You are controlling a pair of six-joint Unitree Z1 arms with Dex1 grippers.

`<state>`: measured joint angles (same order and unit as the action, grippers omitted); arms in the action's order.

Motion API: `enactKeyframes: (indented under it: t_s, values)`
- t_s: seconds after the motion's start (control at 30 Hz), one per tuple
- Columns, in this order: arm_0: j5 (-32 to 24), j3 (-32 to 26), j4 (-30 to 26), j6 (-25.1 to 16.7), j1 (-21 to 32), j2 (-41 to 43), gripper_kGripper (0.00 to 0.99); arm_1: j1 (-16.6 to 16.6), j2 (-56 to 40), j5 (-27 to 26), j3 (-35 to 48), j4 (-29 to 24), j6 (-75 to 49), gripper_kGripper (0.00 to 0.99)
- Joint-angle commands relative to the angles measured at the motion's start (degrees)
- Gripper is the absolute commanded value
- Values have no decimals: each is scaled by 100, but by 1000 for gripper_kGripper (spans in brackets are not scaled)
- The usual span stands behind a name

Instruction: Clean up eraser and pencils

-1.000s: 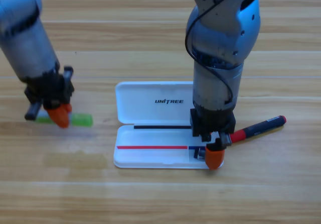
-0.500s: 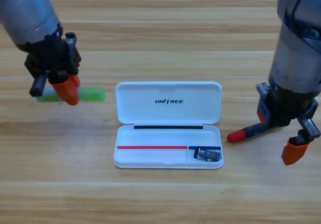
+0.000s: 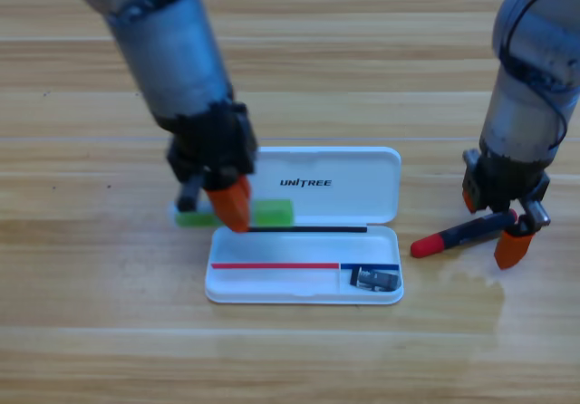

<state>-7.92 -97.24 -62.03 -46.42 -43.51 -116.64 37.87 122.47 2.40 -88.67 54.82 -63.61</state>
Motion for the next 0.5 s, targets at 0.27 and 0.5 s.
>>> enactKeyframes:
  t_s: [0.27,0.5]
  values:
    - [-52,-629,-11,317,-588,-1239,0,-175,717,-240,-195,-129,-204,750]
    - [1,-744,-11,396,-668,-1432,0,-175,761,-240,-133,-120,-318,132]
